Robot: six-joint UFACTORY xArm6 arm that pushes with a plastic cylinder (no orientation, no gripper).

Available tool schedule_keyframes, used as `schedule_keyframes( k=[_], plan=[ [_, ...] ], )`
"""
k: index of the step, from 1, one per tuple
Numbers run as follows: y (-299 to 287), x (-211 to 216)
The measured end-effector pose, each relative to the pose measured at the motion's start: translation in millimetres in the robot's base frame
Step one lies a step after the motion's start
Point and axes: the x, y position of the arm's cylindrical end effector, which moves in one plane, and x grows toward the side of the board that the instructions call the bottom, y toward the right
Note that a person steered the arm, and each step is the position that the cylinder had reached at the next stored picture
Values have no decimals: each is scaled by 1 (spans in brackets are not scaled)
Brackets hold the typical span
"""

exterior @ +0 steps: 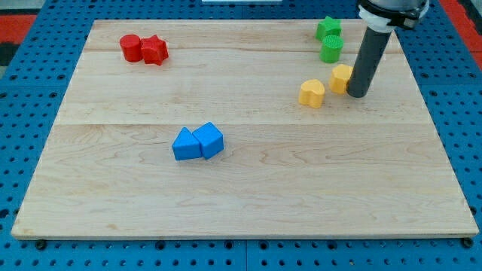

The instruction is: Separate yellow hexagon and the yellow heart

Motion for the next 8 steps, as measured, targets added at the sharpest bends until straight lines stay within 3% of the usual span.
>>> schedule_keyframes(
  k=[2,4,6,8],
  plan=[
    [5,11],
    [-23,100],
    [-127,58],
    [-181,4]
  ],
)
